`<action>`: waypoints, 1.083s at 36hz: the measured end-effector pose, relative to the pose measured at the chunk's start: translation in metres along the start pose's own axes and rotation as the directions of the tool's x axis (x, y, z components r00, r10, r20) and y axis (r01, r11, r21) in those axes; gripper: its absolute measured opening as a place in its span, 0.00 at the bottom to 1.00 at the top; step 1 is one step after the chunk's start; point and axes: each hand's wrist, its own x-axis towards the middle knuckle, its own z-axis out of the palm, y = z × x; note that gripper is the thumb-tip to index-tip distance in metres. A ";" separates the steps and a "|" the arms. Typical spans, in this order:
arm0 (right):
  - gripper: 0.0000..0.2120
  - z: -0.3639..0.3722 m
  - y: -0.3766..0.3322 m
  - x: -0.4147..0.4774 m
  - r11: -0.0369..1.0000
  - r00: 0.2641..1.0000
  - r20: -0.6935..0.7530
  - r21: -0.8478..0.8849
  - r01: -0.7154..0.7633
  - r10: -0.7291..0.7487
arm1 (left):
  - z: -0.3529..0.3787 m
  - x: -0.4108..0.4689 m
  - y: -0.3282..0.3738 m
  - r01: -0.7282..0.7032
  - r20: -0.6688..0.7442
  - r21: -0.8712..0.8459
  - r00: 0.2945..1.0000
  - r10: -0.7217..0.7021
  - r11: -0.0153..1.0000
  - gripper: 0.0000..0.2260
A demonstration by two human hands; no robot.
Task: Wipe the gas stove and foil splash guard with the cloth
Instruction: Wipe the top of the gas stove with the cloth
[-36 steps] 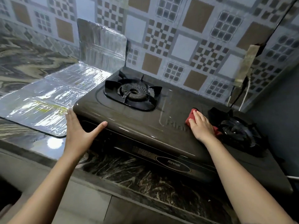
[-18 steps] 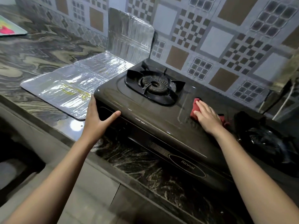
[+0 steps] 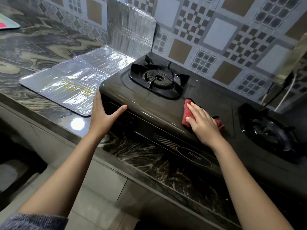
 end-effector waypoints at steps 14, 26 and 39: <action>0.29 0.022 0.013 -0.068 0.875 0.733 -0.527 0.047 -0.482 0.431 | -0.005 0.003 -0.003 0.014 0.042 -0.017 0.999 -0.013 1.000 0.49; 0.27 0.067 -0.060 -0.067 0.967 0.846 -0.498 -0.056 -0.248 0.189 | -0.006 0.004 -0.008 -0.018 0.036 -0.024 0.999 0.018 1.000 0.46; 0.29 0.057 -0.105 -0.019 0.980 0.978 -0.170 -0.176 0.088 -0.119 | -0.016 0.012 -0.031 -0.059 0.094 -0.095 0.993 0.067 0.994 0.43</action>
